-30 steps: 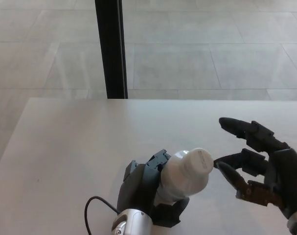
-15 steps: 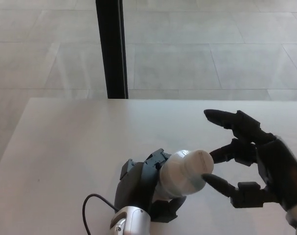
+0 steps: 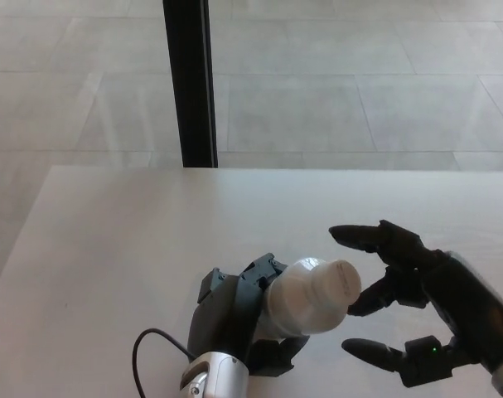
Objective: The robot uses its left hand to to lift the bottle kept on the middle of the desk and tilts it towards its right hand. It then uses its right hand to rotate its cap to open it and places the bottle and cap back on the desk
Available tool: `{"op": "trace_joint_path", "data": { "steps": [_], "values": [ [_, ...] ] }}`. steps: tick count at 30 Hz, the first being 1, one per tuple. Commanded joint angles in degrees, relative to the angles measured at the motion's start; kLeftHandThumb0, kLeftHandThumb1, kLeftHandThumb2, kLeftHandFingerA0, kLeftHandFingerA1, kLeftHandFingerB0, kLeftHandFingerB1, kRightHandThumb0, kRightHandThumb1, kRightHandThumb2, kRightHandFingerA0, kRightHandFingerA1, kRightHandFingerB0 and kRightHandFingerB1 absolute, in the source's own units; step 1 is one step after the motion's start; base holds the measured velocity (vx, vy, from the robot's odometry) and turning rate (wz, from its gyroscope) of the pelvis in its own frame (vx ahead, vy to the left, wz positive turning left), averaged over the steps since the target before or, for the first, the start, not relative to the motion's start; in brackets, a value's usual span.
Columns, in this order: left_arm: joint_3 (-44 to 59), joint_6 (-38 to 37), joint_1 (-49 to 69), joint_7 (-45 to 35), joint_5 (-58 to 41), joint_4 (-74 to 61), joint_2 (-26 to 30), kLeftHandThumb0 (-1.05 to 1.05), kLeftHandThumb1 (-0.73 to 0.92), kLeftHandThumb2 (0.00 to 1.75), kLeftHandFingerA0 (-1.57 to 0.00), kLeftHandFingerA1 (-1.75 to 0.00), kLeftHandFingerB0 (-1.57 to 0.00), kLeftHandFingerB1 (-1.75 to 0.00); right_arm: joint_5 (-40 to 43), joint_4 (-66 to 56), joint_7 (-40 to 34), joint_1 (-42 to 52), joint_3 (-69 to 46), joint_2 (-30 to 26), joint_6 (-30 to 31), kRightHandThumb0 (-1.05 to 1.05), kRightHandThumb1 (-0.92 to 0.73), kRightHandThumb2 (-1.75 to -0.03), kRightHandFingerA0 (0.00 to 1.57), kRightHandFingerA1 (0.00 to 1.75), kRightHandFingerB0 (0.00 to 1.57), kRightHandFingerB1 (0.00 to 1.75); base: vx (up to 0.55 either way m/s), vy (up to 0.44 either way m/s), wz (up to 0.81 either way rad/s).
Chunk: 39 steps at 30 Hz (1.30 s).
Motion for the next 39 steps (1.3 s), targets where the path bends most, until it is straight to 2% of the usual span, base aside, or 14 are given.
{"op": "trace_joint_path", "data": {
  "steps": [1, 5, 7, 8, 11, 13, 16, 17, 22, 24, 28, 30, 36, 39],
  "values": [
    [-0.1, 2.7, 1.5, -0.3, 1.3, 0.7, 0.8, 0.01, 0.72, 0.83, -0.62, -0.93, -0.49, -0.69, -0.7, -0.1, 1.1, -0.2, -0.1, 0.0, 2.3, -0.52, -0.48, -0.55, 0.79, 0.91, 0.38, 0.36, 0.0, 0.0, 0.0],
    [0.0, 1.8, 1.6, 0.5, 1.2, 1.5, 0.4, 0.01, 0.72, 0.79, -0.7, -1.51, -0.65, -1.09, -1.1, 0.3, 0.6, -0.8, 0.0, 1.1, 1.9, -0.55, -0.5, -0.57, 0.82, 0.96, 0.41, 0.38, 0.0, 0.0, 0.0],
    [0.1, 1.7, 1.7, 0.8, 1.2, 1.7, 0.2, 0.0, 0.73, 0.74, -0.6, -1.01, -0.52, -0.76, -1.7, 0.5, 0.2, -0.9, 0.1, 1.6, 1.4, -0.56, -0.53, -0.57, 0.83, 0.97, 0.43, 0.39, 0.0, 0.0, 0.0],
    [0.0, 3.4, 1.7, 0.6, 1.6, 1.4, -0.2, -0.04, 0.73, 0.75, -0.66, -1.25, -0.52, -0.73, -2.1, 0.5, -0.3, -1.0, 0.2, 2.1, 1.5, -0.61, -0.42, -0.81, 0.85, 0.97, 0.37, 0.51, 0.0, 0.0, 0.0],
    [-0.1, 4.4, 1.7, 0.5, 2.1, 1.2, -0.4, -0.04, 0.72, 0.75, -0.62, -1.13, -0.51, -0.72, -3.1, 0.6, -1.0, -1.0, 0.3, 3.2, 0.5, -0.55, -0.54, -0.57, 0.85, 1.0, 0.44, 0.39, 0.0, 0.0, 0.0],
    [0.2, 4.0, 1.7, 0.5, 1.8, 1.6, -0.7, -0.01, 0.71, 0.81, -0.7, -1.54, -0.64, -0.97, -3.5, 0.4, -2.1, -0.8, 0.0, 4.5, 0.2, -0.57, -0.42, -0.82, 0.88, 0.97, 0.39, 0.52, 0.0, 0.0, 0.0],
    [0.2, 4.4, 1.8, -0.2, 1.7, 1.6, -0.4, -0.02, 0.73, 0.8, -0.62, -1.16, -0.53, -0.75, -5.1, -0.1, -4.9, -0.3, -0.3, 7.0, 0.4, -0.5, -0.59, -0.58, 0.89, 1.03, 0.47, 0.41, 0.0, 0.0, 0.0],
    [0.4, 4.8, 1.8, -0.2, 1.7, 1.6, -0.6, 0.02, 0.61, 1.17, -0.76, -0.91, -0.48, -0.71, -5.4, -0.2, -6.0, 0.0, -0.5, 8.1, 0.3, -0.46, -0.61, -0.59, 0.9, 1.05, 0.48, 0.42, 0.0, 0.0, 0.0],
    [0.7, 5.2, 1.8, 0.0, 1.6, 1.5, -0.9, 0.05, 0.61, 1.18, -0.91, -1.01, -0.46, -0.7, -6.1, -0.2, -7.4, 0.5, -1.6, 10.5, -0.2, -0.4, -0.65, -0.61, 0.91, 1.21, 0.48, 0.46, 0.0, 0.0, 0.0],
    [0.7, 3.1, 2.0, 0.5, 1.3, 2.4, -0.6, 0.1, 0.68, 1.02, -0.69, -1.69, -0.66, -1.4, -6.2, 0.1, -7.7, 0.8, -2.0, 10.7, -1.2, -0.34, -0.67, -0.6, 0.91, 1.28, 0.49, 0.5, 0.0, 0.0, 0.0],
    [0.9, 1.7, 2.1, 1.2, 1.1, 3.0, -0.7, 0.08, 0.66, 1.09, -0.81, -1.75, -0.72, -1.47, -6.2, 0.9, -7.9, 1.3, -2.7, 10.8, -2.3, -0.29, -0.7, -0.6, 0.97, 1.32, 0.52, 0.52, 0.0, 0.0, 0.0],
    [0.9, 2.1, 1.9, 1.1, 1.3, 2.9, -0.6, 0.05, 0.69, 0.95, -0.69, -1.58, -0.62, -0.98, -6.1, 2.2, -8.2, 1.6, -3.3, 10.7, -4.4, -0.22, -0.7, -0.67, 1.02, 1.44, 0.55, 0.57, 0.0, 0.0, 0.0],
    [1.1, 1.4, 1.9, 0.9, 1.1, 3.1, -0.3, 0.05, 0.69, 0.96, -0.72, -1.75, -0.67, -1.46, -6.6, 4.1, -8.0, 2.2, -4.0, 10.0, -7.1, -0.22, -0.68, -0.68, 1.02, 1.46, 0.56, 0.58, 0.0, 0.0, 0.0],
    [1.0, 2.6, 1.7, 1.0, 1.6, 2.9, -0.5, 0.04, 0.69, 0.91, -0.67, -1.55, -0.59, -0.98, -6.5, 4.0, -7.4, 2.7, -4.2, 9.9, -6.6, -0.22, -0.68, -0.69, 1.02, 1.47, 0.56, 0.55, 0.0, 0.0, 0.0]
  ]
}}
